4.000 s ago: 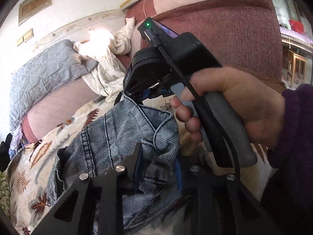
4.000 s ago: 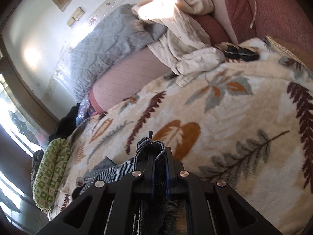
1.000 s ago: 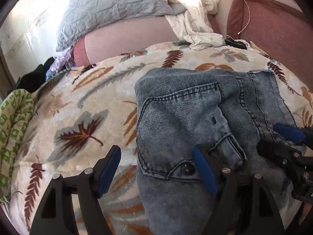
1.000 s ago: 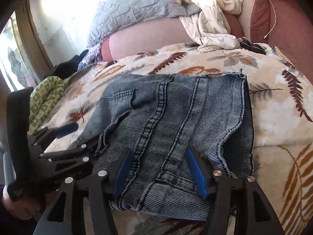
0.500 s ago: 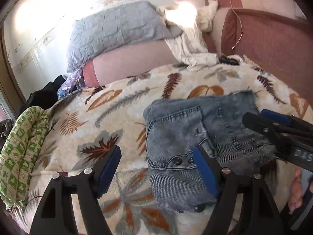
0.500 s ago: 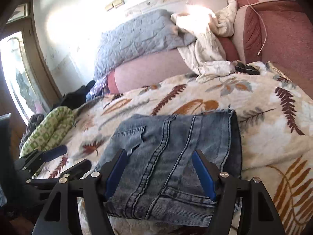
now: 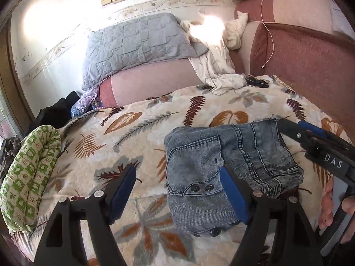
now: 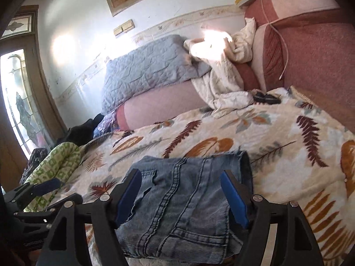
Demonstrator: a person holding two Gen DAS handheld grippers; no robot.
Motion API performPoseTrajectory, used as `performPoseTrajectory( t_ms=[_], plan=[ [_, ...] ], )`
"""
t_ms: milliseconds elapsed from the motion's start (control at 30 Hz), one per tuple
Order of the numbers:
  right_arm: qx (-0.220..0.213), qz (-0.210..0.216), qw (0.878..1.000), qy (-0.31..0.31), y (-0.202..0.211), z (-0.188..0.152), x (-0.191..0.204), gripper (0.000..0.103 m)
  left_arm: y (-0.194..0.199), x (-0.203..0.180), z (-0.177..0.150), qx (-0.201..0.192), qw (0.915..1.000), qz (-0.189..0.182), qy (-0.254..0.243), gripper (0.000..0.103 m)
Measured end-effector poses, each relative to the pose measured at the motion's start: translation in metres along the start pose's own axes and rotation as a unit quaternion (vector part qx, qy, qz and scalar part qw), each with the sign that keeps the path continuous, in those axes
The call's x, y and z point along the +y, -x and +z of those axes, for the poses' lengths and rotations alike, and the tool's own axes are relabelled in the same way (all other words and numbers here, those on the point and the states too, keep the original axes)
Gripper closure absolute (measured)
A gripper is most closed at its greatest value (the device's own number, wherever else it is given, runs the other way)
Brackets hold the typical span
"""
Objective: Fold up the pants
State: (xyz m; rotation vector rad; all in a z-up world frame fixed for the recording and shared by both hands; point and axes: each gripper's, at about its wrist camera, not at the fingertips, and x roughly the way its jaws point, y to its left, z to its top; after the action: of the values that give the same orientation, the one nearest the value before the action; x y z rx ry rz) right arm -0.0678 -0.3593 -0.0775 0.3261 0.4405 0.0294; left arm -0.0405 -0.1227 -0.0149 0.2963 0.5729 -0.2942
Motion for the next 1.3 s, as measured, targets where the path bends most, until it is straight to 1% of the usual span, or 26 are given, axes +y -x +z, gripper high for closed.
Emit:
performPoseTrajectory(
  t_ms=[200, 333, 400, 533, 600, 700, 833, 867, 900, 967, 1000, 1067, 1133, 1200, 1233, 1300],
  plan=[
    [-0.017, -0.007, 1.000, -0.024, 0.007, 0.006, -0.013, 0.023, -0.004, 0.001, -0.001, 0.006, 1.0000, 0.000, 0.005, 0.021],
    [-0.010, -0.012, 0.999, -0.038, 0.005, 0.007, -0.021, 0.021, -0.014, 0.006, -0.007, 0.022, 0.9997, 0.001, 0.012, 0.021],
    [0.000, -0.007, 0.999, -0.052, 0.002, 0.007, -0.026, 0.021, -0.022, 0.010, -0.011, 0.037, 0.9992, 0.000, 0.017, 0.021],
    [0.016, -0.027, 0.997, -0.069, -0.004, 0.006, -0.036, 0.021, -0.043, 0.028, -0.020, 0.068, 0.9970, 0.000, 0.037, 0.021],
    [0.030, -0.029, 0.996, -0.082, -0.009, 0.004, -0.043, 0.021, -0.053, 0.038, -0.021, 0.079, 0.9957, -0.001, 0.047, 0.021],
    [0.060, -0.031, 0.992, -0.106, -0.021, 0.002, -0.056, 0.021, -0.070, 0.057, -0.021, 0.104, 0.9914, -0.020, 0.077, 0.021],
    [0.098, -0.022, 0.985, -0.140, -0.037, -0.001, -0.071, 0.021, -0.092, 0.075, -0.017, 0.136, 0.9841, -0.056, 0.101, 0.021],
    [0.113, -0.020, 0.982, -0.152, -0.043, -0.003, -0.077, 0.021, -0.096, 0.076, -0.017, 0.141, 0.9827, -0.064, 0.102, 0.021],
    [0.123, -0.020, 0.979, -0.163, -0.047, -0.005, -0.081, 0.020, -0.103, 0.078, -0.016, 0.153, 0.9793, -0.081, 0.104, 0.021],
    [0.139, -0.019, 0.973, -0.185, -0.052, -0.010, -0.088, 0.020, -0.112, 0.079, -0.016, 0.167, 0.9747, -0.101, 0.109, 0.021],
    [0.145, -0.018, 0.970, -0.193, -0.054, -0.012, -0.091, 0.020, -0.118, 0.078, -0.016, 0.176, 0.9704, -0.119, 0.115, 0.021],
    [0.152, -0.015, 0.967, -0.206, -0.056, -0.013, -0.096, 0.020, -0.123, 0.077, -0.016, 0.185, 0.9640, -0.144, 0.126, 0.021],
    [0.158, -0.011, 0.965, -0.211, -0.057, -0.014, -0.097, 0.020, -0.129, 0.074, -0.016, 0.194, 0.9544, -0.180, 0.138, 0.021],
    [0.169, -0.004, 0.962, -0.216, -0.061, -0.016, -0.098, 0.020, -0.134, 0.069, -0.016, 0.203, 0.9469, -0.206, 0.140, 0.021],
    [0.174, 0.000, 0.960, -0.219, -0.064, -0.017, -0.098, 0.020, -0.137, 0.066, -0.016, 0.208, 0.9437, -0.216, 0.140, 0.021],
    [0.182, 0.007, 0.958, -0.223, -0.068, -0.018, -0.098, 0.020, -0.142, 0.063, -0.016, 0.215, 0.9400, -0.225, 0.140, 0.021]
  ],
)
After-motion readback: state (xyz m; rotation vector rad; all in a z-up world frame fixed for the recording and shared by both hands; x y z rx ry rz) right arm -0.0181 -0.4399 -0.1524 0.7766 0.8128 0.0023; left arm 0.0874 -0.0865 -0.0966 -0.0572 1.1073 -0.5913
